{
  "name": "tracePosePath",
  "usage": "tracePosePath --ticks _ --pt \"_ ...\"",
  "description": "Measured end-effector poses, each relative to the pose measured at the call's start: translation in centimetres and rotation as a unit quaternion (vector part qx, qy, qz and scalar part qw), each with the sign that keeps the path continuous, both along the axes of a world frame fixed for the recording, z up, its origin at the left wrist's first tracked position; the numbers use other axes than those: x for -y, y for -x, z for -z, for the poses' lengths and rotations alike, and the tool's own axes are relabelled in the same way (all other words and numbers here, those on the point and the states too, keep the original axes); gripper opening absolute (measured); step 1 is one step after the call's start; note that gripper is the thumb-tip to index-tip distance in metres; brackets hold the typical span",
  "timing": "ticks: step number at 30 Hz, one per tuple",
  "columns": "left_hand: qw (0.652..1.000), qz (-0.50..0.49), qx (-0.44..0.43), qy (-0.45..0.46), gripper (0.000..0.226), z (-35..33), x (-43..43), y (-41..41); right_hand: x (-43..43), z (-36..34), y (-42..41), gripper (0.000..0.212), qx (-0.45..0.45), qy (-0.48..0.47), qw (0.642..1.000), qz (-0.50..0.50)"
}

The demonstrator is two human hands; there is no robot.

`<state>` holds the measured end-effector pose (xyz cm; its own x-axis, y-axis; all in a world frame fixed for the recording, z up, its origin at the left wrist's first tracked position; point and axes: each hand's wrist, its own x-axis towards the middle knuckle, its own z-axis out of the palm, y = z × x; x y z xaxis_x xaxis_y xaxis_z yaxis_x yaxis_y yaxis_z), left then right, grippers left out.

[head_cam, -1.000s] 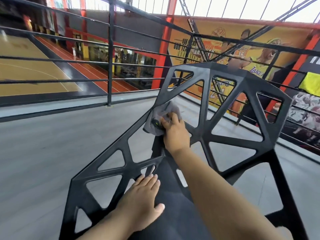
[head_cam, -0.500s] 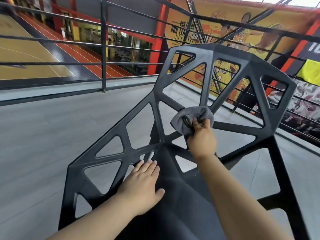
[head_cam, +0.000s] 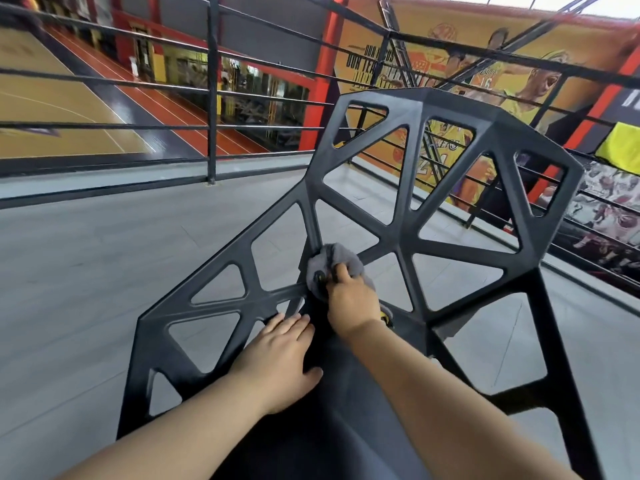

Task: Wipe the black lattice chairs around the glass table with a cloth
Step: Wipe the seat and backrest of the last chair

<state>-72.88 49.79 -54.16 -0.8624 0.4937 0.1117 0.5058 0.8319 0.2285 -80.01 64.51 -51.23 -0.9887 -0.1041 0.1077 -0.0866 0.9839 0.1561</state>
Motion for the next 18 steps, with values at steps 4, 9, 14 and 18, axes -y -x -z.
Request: tracePosePath --ticks 4,9,14,18 --pt "1.0 -0.001 0.011 -0.004 0.072 -0.2 0.0 -0.1 -4.7 -2.0 -0.3 0.032 0.014 -0.095 0.995 0.016" --pt "1.0 -0.011 0.017 0.004 0.072 -0.1 -0.1 -0.2 -8.1 -5.0 -2.3 0.056 -0.044 -0.085 0.993 0.066" --pt "1.0 -0.011 0.006 0.022 0.084 0.2 -0.2 -0.1 -8.5 -8.8 -0.8 0.055 -0.138 -0.034 0.986 0.091" --pt "1.0 -0.011 0.021 0.016 0.071 -0.2 -0.1 -0.3 -7.8 -6.9 -0.5 0.038 -0.06 -0.011 0.992 0.115"
